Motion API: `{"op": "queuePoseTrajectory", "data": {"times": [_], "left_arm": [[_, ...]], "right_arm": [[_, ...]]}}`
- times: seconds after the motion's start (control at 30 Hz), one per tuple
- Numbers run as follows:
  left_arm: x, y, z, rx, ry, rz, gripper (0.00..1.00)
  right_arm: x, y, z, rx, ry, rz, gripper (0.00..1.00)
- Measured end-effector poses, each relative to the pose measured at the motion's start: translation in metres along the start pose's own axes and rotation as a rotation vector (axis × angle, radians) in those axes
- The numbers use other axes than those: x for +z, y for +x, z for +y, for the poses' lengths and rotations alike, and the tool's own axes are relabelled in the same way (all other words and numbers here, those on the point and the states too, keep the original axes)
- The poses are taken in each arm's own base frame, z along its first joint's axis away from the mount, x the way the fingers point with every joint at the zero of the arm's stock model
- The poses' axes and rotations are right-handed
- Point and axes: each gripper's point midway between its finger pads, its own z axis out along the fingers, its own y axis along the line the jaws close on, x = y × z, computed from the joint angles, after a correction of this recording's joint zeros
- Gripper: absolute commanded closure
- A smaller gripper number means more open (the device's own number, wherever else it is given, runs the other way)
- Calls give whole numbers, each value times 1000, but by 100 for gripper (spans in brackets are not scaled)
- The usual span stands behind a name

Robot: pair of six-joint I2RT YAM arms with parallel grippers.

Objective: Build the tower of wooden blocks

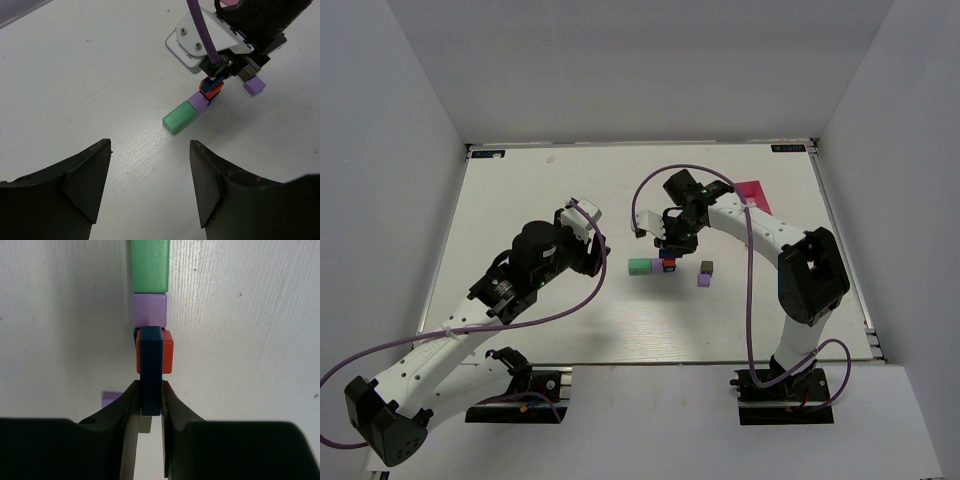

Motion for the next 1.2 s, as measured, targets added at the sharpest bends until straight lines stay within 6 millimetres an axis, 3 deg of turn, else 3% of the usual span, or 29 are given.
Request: {"op": "queuePoseTrajectory", "data": {"times": [0.6,0.83,0.9,1.1,1.2], "left_arm": [[0,0,0,0,0,0,26],[0,0,0,0,0,0,26],[0,0,0,0,0,0,26],[0,0,0,0,0,0,26],[0,0,0,0,0,0,26]], "right_arm": [[3,0,2,-2,-8,4,77],[3,0,1,0,-7,4,67],[3,0,2,1,-7,4,60],[3,0,1,0,-6,6,57],[3,0,1,2,-6,6,48]]}}
